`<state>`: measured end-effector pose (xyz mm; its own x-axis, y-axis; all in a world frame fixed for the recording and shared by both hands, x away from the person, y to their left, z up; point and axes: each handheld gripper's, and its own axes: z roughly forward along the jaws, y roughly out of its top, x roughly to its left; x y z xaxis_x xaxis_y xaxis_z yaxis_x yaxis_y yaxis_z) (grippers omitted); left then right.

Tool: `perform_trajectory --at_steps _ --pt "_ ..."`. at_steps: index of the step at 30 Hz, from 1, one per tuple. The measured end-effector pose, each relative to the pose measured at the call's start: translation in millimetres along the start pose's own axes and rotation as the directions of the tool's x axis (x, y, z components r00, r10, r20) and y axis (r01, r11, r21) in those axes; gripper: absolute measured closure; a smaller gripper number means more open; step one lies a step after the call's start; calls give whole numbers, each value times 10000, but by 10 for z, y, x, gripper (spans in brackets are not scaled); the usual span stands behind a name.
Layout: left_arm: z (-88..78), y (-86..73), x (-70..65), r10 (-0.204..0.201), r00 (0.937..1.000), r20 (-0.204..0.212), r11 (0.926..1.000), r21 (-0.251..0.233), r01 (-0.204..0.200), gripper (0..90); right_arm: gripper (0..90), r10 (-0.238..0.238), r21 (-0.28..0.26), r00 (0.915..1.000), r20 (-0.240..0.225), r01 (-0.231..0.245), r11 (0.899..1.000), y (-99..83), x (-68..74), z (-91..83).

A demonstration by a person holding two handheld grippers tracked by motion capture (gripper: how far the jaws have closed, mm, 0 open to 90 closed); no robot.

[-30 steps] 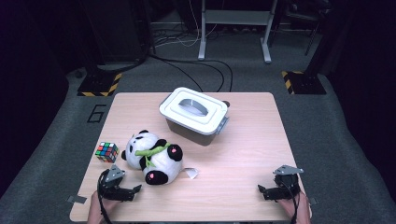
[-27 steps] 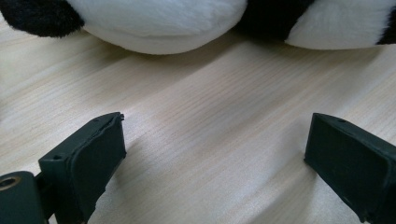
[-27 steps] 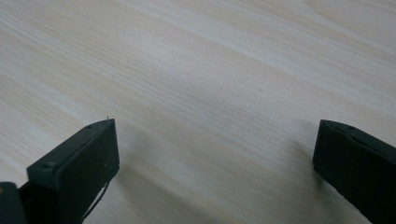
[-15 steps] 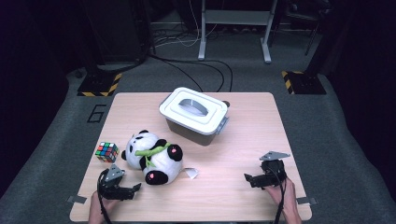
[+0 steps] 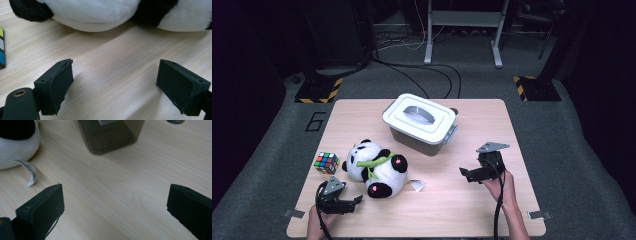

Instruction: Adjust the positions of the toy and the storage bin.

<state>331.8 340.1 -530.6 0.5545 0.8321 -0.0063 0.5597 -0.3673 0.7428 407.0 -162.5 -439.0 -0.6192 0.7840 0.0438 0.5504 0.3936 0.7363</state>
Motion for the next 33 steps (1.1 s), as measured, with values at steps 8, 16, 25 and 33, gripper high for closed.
perform_trajectory --at_steps 8,16,25,33 --pt "-3 -1 -1 3 10000 -85 10000 -17 -3 144 21 -308 -135 9992 -248 305 9994 305 35 86" --pt "-20 0 5 -26 10000 -94 9999 101 27 151 57 -615 -285 9972 -414 603 9978 535 74 162" --pt "-12 -6 2 -80 9999 -107 10000 -34 80 154 74 -662 -715 9977 -175 648 9953 869 55 229" --pt "-18 -7 19 -125 9999 67 9999 -48 125 156 74 -752 -759 9967 -293 728 9945 1192 89 483"
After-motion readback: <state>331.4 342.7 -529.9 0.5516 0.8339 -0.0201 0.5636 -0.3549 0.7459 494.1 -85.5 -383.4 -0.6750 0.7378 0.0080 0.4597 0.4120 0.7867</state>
